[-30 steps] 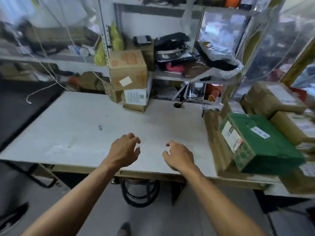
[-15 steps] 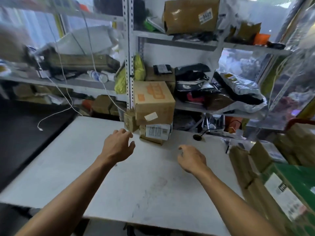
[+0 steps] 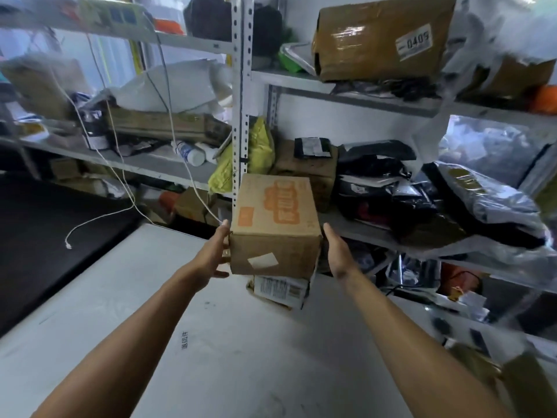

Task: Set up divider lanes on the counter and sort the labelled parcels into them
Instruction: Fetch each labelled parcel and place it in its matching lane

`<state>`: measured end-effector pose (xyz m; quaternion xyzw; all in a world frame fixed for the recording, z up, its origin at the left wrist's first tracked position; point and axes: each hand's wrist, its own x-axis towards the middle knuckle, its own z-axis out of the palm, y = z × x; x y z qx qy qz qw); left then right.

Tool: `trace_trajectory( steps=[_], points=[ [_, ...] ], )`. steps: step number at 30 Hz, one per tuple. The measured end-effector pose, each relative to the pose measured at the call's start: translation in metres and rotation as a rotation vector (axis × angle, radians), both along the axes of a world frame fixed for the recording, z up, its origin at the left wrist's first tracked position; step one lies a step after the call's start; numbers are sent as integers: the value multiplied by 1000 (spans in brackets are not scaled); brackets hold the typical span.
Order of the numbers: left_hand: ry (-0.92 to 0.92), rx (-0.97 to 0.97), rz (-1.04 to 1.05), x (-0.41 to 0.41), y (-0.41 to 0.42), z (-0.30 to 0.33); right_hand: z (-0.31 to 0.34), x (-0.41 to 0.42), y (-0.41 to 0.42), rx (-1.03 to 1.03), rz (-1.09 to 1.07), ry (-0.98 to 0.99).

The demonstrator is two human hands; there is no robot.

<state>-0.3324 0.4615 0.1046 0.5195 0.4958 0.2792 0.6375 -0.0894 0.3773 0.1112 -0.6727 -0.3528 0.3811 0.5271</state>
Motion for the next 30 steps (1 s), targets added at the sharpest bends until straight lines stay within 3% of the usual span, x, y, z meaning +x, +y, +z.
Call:
trace_trajectory(
  steps=[3, 6, 11, 16, 20, 23, 26, 30],
  points=[
    [-120, -150, 45, 18, 15, -1, -1, 14, 26, -8, 107, 144],
    [-159, -169, 69, 25, 24, -3, -1, 23, 36, -60, 128, 174],
    [-296, 13, -6, 5, 28, -10, 13, 31, 15, 50, 154, 121],
    [-474, 144, -179, -17, 13, 9, 35, 21, -11, 181, 70, 252],
    [-334, 289, -420, -50, -2, 37, 49, 0, -28, 198, -43, 240],
    [-248, 202, -476, -78, -5, 50, 59, -17, -38, 297, -118, 266],
    [-341, 154, -428, -98, -17, 59, 66, -40, -52, 388, -163, 353],
    [-513, 134, -62, -112, -44, 67, 62, -72, -78, 488, -101, 421]
  ],
)
